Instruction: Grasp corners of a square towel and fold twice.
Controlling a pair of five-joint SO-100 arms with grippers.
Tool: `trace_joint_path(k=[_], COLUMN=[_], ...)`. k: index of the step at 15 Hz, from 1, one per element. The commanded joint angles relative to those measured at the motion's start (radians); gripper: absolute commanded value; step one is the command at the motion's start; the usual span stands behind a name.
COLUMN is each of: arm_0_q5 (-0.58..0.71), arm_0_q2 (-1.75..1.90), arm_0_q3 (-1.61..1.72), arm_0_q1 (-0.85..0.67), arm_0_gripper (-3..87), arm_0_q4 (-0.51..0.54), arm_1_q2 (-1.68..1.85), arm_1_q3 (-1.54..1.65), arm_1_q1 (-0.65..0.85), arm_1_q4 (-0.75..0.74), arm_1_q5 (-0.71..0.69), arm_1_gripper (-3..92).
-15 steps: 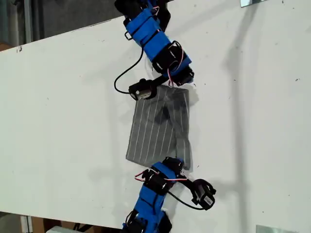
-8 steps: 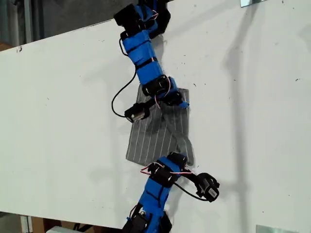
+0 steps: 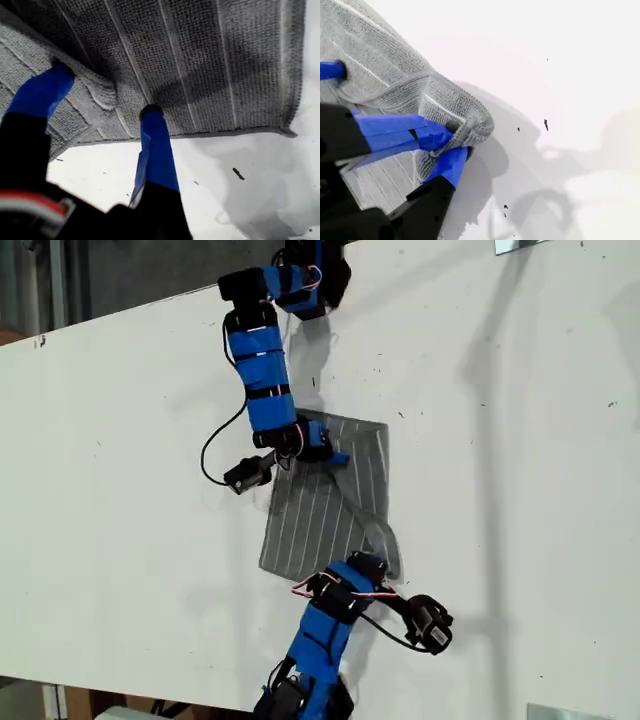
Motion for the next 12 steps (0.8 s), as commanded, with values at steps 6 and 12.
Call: trace_joint_path(k=[6, 12], arm_0_q5=[0.009, 0.018], arm_0_q2=[0.006, -0.003], arm_0_q3=[-0.055, -0.055], arm_0_q1=[0.006, -0.003], arm_0_gripper=[-0.3, -0.3], arm_0_q4=[-0.015, -0.021], arm_1_q2=[0.035, 0.109], arm_1_q3=[0.017, -0.017], arm_1_q1=[-0.12, -0.212], arm_1_q4=[-0.021, 0.092], arm_1_q5=[0.067, 0.204], arm_1_gripper=[21.8, -0.1])
